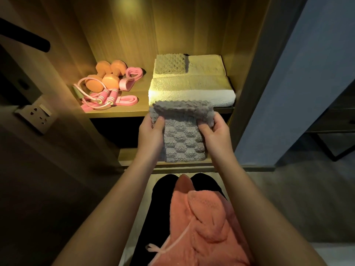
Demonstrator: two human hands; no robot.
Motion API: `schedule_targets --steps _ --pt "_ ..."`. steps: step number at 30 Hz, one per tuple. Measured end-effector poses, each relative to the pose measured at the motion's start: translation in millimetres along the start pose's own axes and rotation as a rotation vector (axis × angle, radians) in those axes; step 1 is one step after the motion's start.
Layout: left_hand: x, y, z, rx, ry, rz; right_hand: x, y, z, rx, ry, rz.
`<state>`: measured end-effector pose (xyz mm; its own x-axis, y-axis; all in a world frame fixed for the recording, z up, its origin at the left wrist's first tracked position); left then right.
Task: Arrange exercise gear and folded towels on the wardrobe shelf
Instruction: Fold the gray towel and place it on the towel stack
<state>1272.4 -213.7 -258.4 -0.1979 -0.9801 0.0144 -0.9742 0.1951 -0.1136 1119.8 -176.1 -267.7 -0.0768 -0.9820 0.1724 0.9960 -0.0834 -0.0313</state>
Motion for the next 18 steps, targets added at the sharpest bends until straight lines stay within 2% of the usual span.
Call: schedule_targets --steps 2,4,6,9,11,14,16,18 --pt "0.9 -0.1 -1.4 0.068 0.075 -0.005 1.4 -1.4 2.7 0.039 -0.010 0.018" --pt "-0.7 0.5 -2.5 0.178 0.188 -0.049 3.6 -1.6 3.9 -0.012 -0.028 -0.044" --pt "-1.6 2.5 -2.0 0.188 0.241 -0.063 6.0 -0.8 3.7 -0.071 -0.050 -0.120" --pt "-2.4 3.7 0.2 0.080 0.126 -0.015 9.0 -0.1 4.9 -0.119 -0.070 -0.186" --pt "-2.9 4.8 5.3 0.108 0.053 0.014 10.8 -0.8 6.0 -0.176 -0.078 -0.200" --pt "-7.1 9.3 7.0 0.230 0.117 -0.058 15.1 -4.9 8.0 -0.302 -0.069 -0.231" --pt "-7.0 10.6 4.1 0.229 0.178 -0.086 18.9 -10.1 8.0 -0.207 0.030 -0.178" --pt "-3.5 6.4 3.1 0.225 0.192 -0.111 19.0 -16.6 6.4 0.117 0.231 0.019"
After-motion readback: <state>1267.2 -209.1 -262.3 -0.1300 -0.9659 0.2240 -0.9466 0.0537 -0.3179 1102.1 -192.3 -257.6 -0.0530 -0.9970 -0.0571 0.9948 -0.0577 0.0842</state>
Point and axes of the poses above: each hand's wrist, its own x-axis towards the middle knuckle, its own y-axis out of the palm, z = x × y, the point moved 1 cm from there along x, towards the middle knuckle, and after that the axes turned 15 degrees about z, right-handed, at the moved point
